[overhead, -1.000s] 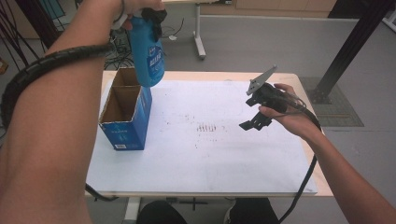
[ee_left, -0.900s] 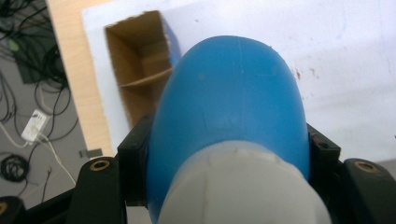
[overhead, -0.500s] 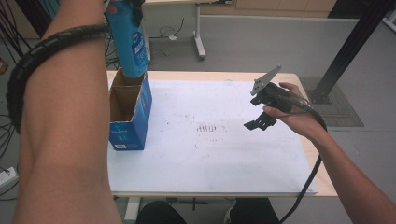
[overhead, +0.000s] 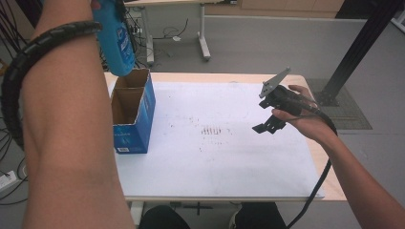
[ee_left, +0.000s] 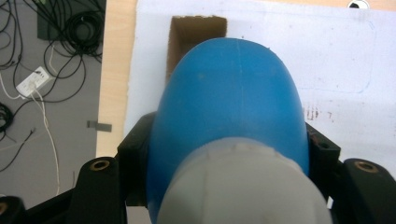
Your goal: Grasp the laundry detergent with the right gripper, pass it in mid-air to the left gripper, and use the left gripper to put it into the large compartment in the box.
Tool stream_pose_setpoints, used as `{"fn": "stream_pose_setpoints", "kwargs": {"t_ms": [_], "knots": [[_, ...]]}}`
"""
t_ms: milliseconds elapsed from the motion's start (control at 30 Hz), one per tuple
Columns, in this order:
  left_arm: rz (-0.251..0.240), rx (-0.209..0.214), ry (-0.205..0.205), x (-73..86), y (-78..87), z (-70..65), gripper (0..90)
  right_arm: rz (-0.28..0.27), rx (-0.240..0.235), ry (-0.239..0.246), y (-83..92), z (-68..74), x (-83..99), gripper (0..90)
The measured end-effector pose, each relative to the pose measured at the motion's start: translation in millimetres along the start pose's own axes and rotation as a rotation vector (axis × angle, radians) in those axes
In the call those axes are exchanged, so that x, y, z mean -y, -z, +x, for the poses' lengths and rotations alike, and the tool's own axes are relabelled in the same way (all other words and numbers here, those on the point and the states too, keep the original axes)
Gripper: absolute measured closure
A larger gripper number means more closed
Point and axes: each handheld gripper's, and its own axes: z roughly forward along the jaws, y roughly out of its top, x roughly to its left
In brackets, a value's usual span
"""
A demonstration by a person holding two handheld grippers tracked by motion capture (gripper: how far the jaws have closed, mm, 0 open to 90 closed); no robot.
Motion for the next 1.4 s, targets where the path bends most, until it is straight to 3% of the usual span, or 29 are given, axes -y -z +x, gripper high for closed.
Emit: {"fn": "stream_pose_setpoints", "kwargs": {"t_ms": [667,1100,1400], "knots": [[-0.003,0.003,0.036,3.6,-17.5,18.2,36.8,0.028,0.003,0.016,-3.7,1.9,-2.4,5.8],[0.032,0.012,0.055,7.7,-53.2,28.4,36.8,0.044,0.004,0.024,-7.3,3.4,-3.0,5.8],[0.063,0.036,0.063,13.4,-88.7,34.7,36.8,0.057,0.0,0.03,-9.6,4.1,-2.6,6.0]]}}
